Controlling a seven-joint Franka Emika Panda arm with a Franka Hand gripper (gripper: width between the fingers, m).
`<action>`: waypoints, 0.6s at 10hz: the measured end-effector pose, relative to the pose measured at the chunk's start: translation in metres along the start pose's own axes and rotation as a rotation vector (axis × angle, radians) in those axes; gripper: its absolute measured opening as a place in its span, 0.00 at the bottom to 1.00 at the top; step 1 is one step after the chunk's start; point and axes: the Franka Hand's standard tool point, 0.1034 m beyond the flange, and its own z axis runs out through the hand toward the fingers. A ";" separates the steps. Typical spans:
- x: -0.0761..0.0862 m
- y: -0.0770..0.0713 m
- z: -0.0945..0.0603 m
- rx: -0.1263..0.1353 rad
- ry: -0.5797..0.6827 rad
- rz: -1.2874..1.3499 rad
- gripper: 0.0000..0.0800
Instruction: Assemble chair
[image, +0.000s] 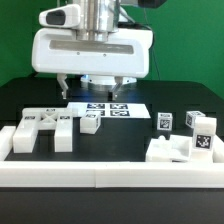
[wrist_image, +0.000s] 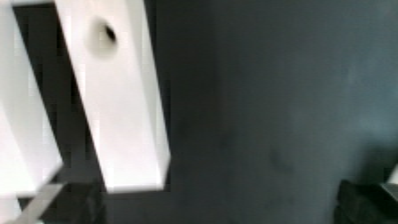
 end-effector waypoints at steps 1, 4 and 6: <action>0.006 -0.003 -0.002 0.001 0.006 -0.005 0.81; 0.006 -0.003 -0.002 0.001 0.008 -0.009 0.81; -0.014 0.010 0.005 0.010 0.008 -0.080 0.81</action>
Offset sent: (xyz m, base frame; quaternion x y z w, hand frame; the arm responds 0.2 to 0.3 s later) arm 0.0000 0.0000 0.0000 0.0000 0.0000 0.0000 1.0000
